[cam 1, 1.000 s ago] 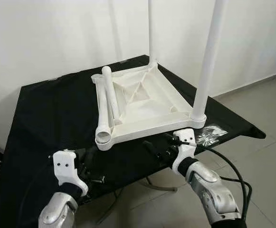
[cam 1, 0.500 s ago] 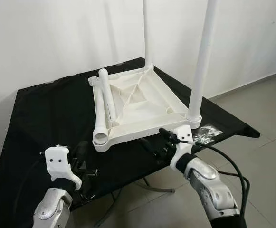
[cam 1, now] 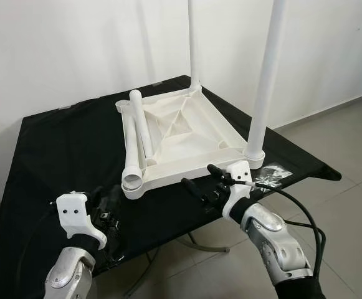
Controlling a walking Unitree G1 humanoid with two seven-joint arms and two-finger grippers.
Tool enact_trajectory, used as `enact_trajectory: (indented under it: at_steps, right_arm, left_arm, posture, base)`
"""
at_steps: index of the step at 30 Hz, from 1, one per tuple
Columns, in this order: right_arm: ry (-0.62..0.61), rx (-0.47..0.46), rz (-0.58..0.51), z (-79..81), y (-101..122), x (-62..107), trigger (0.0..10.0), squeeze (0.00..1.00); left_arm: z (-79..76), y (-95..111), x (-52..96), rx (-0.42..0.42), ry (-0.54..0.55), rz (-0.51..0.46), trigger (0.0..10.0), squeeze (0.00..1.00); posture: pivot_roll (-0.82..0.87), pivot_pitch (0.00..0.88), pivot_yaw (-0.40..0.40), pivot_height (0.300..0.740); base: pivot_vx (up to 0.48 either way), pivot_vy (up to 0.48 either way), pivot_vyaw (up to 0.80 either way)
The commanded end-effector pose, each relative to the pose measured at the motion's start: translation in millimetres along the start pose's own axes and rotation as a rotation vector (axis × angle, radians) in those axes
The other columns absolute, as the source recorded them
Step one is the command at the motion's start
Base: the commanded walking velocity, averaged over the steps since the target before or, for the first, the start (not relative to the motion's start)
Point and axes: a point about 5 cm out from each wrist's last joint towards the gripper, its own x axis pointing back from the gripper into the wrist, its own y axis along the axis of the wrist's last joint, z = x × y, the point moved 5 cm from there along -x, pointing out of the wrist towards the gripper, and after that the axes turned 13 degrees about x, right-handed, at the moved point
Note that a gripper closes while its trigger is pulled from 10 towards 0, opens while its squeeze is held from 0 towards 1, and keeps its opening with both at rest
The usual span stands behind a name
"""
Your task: Building children table
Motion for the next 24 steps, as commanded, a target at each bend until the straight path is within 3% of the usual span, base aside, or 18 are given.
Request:
enact_trajectory:
  at_steps: [1, 24]
  right_arm:
    - [0.007, -0.014, -0.013, 1.6, 0.4, -1.7, 10.0, 0.0]
    - [0.017, -0.027, -0.021, 1.5, -1.1, -3.1, 10.0, 0.0]
  left_arm:
    - [4.9, -4.0, 1.0, 0.005, 0.015, 0.009, 10.0, 1.0]
    - [5.8, -7.3, -1.5, 0.02, 0.011, 0.019, 10.0, 1.0]
  posture:
    - [-0.09, 0.0, 0.076, 0.74]
    - [-0.09, 0.0, 0.078, 0.74]
  base:
    - [0.0, 0.0, 0.0]
    - [0.0, 0.0, 0.0]
